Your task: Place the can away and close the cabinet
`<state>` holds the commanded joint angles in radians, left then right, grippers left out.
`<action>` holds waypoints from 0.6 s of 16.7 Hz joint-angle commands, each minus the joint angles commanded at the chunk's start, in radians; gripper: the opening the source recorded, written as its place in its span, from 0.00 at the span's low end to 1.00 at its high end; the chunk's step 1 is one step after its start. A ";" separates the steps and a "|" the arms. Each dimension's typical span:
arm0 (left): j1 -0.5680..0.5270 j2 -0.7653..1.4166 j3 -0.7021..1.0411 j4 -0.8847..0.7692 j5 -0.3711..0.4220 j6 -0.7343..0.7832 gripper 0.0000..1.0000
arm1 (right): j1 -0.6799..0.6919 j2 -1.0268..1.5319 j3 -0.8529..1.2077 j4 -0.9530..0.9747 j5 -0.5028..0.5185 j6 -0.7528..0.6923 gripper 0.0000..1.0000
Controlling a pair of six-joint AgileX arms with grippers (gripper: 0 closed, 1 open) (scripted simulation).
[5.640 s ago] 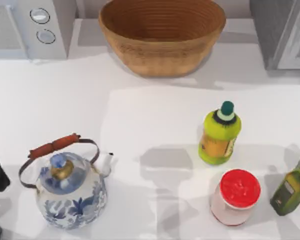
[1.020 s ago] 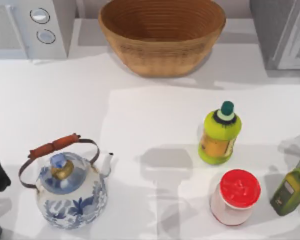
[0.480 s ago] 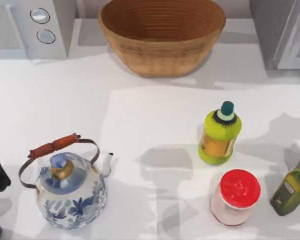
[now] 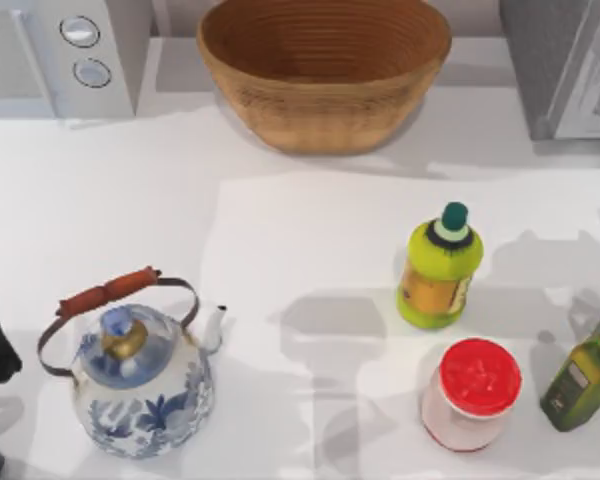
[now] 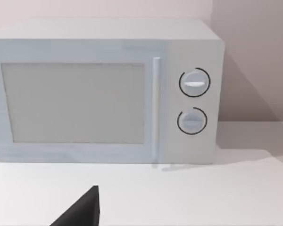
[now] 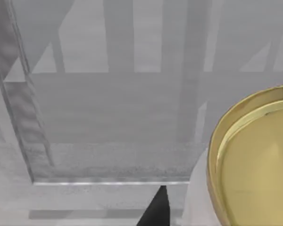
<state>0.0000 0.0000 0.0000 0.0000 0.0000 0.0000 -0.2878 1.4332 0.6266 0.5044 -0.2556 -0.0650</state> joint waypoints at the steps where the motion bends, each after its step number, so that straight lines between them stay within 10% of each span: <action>1: 0.000 0.000 0.000 0.000 0.000 0.000 1.00 | -0.004 0.003 -0.002 0.002 0.000 0.002 0.00; 10: 0.000 0.000 0.000 0.000 0.000 0.000 1.00 | 0.056 -0.289 -0.150 -0.121 0.058 0.013 0.00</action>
<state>0.0000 0.0000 0.0000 0.0000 0.0000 0.0000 -0.2315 1.1438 0.4761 0.3838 -0.1973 -0.0517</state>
